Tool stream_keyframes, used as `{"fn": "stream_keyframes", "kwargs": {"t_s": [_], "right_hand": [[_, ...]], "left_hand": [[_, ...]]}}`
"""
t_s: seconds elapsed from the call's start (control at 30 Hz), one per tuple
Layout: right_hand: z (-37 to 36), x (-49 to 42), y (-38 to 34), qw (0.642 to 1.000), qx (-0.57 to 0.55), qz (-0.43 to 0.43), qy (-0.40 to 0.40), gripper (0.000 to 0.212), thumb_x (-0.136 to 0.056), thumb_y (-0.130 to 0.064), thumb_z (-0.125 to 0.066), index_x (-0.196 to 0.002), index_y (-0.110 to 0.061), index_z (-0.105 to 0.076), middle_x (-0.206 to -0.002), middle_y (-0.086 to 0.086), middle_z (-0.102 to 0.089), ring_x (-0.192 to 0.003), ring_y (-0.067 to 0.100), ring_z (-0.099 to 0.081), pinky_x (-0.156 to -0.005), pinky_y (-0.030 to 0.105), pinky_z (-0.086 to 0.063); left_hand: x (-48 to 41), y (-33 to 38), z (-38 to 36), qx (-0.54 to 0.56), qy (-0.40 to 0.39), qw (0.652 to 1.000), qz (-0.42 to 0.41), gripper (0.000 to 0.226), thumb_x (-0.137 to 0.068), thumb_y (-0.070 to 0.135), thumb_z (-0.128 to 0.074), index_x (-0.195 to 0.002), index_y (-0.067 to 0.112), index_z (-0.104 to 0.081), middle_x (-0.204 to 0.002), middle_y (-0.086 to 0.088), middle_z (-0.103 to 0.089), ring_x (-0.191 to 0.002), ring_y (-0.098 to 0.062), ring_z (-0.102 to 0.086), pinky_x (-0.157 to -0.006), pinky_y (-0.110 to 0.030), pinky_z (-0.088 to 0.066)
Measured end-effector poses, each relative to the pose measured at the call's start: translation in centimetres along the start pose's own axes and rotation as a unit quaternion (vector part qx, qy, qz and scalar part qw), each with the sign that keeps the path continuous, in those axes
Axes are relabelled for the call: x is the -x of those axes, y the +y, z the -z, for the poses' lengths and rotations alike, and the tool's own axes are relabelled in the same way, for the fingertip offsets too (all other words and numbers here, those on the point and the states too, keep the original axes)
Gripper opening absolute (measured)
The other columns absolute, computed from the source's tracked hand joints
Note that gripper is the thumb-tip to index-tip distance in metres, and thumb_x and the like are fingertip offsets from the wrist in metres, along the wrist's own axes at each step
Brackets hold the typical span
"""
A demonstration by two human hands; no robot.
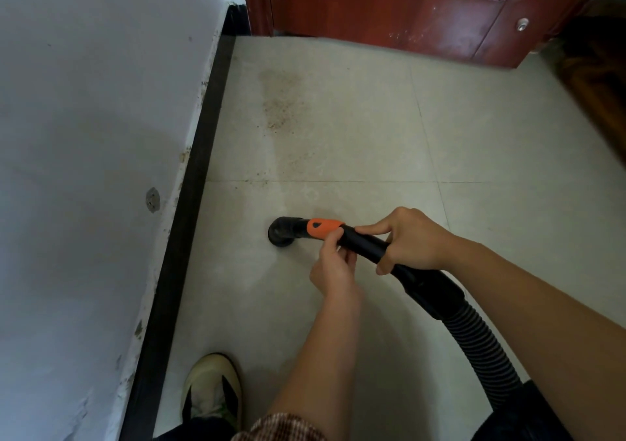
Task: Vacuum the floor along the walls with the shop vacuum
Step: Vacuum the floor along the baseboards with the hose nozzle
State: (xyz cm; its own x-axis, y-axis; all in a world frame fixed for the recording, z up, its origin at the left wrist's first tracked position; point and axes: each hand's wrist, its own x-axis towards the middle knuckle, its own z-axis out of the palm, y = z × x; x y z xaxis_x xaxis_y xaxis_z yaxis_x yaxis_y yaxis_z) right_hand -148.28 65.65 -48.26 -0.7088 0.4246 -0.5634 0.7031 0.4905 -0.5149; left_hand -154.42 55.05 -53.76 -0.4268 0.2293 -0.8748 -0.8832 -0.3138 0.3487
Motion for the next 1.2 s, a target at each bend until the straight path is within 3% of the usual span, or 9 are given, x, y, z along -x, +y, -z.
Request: {"fn": "stream_keyframes", "kwargs": {"t_s": [0.23,0.37,0.53,0.63,0.9,1.2], "right_hand": [[-0.1,0.6,0.1,1.000,-0.008,-0.003,-0.007,0.075,-0.062,-0.011,-0.086,-0.127,-0.040,-0.063,-0.075,-0.011,-0.066,-0.074,0.011,-0.065,-0.065,0.021,-0.050],[-0.5,-0.1,-0.6,1.000,-0.016,-0.006,0.012,0.075,-0.065,-0.009,-0.085,-0.131,-0.037,-0.061,-0.079,-0.003,-0.066,-0.076,0.017,-0.065,-0.063,0.023,-0.048],[-1.1,-2.3,-1.9,0.998,-0.025,-0.013,0.053,0.076,-0.068,-0.008,-0.081,-0.135,-0.035,-0.058,-0.095,0.003,-0.065,-0.083,0.021,-0.062,-0.068,0.025,-0.045],[-1.5,-3.5,-2.7,0.995,-0.026,-0.002,0.095,0.067,-0.071,-0.005,-0.073,-0.130,-0.034,-0.063,-0.106,0.009,-0.070,-0.088,0.027,-0.064,-0.073,0.031,-0.052],[-2.1,-6.9,-4.4,0.989,-0.046,-0.012,0.142,0.063,-0.073,-0.003,-0.057,-0.125,-0.036,-0.065,-0.091,0.009,-0.071,-0.075,0.028,-0.063,-0.067,0.033,-0.055],[-0.1,-10.0,-5.8,0.990,-0.030,-0.022,0.135,0.063,-0.075,-0.002,-0.066,-0.127,-0.038,-0.064,-0.094,0.010,-0.072,-0.072,0.022,-0.066,-0.062,0.029,-0.056]], "left_hand": [[0.4,-0.1,0.0,-0.025,-0.017,1.000,-0.001,0.018,-0.076,0.010,-0.076,-0.089,0.005,-0.066,-0.064,0.000,-0.073,-0.061,-0.009,-0.072,-0.050,-0.018,-0.053],[-0.7,1.2,-0.5,-0.056,-0.056,0.997,-0.009,0.019,-0.080,0.009,-0.073,-0.097,0.001,-0.068,-0.083,-0.007,-0.075,-0.071,-0.011,-0.073,-0.062,-0.019,-0.058],[-2.6,3.6,-1.6,-0.113,-0.100,0.989,-0.002,0.023,-0.087,0.015,-0.068,-0.107,0.004,-0.068,-0.097,-0.007,-0.074,-0.073,-0.007,-0.071,-0.060,-0.016,-0.055],[-3.9,5.4,-2.6,-0.154,-0.116,0.981,-0.002,0.017,-0.090,0.015,-0.065,-0.105,0.005,-0.067,-0.096,-0.006,-0.072,-0.075,-0.006,-0.068,-0.057,-0.014,-0.053],[-7.5,9.0,-4.4,-0.233,-0.130,0.964,-0.003,0.019,-0.090,0.017,-0.068,-0.103,0.004,-0.067,-0.090,-0.006,-0.071,-0.082,-0.008,-0.067,-0.059,-0.015,-0.053],[-9.6,12.3,-6.8,-0.282,-0.155,0.947,-0.001,0.011,-0.093,0.015,-0.064,-0.099,0.006,-0.063,-0.090,-0.008,-0.069,-0.079,-0.012,-0.065,-0.053,-0.016,-0.054]]}}
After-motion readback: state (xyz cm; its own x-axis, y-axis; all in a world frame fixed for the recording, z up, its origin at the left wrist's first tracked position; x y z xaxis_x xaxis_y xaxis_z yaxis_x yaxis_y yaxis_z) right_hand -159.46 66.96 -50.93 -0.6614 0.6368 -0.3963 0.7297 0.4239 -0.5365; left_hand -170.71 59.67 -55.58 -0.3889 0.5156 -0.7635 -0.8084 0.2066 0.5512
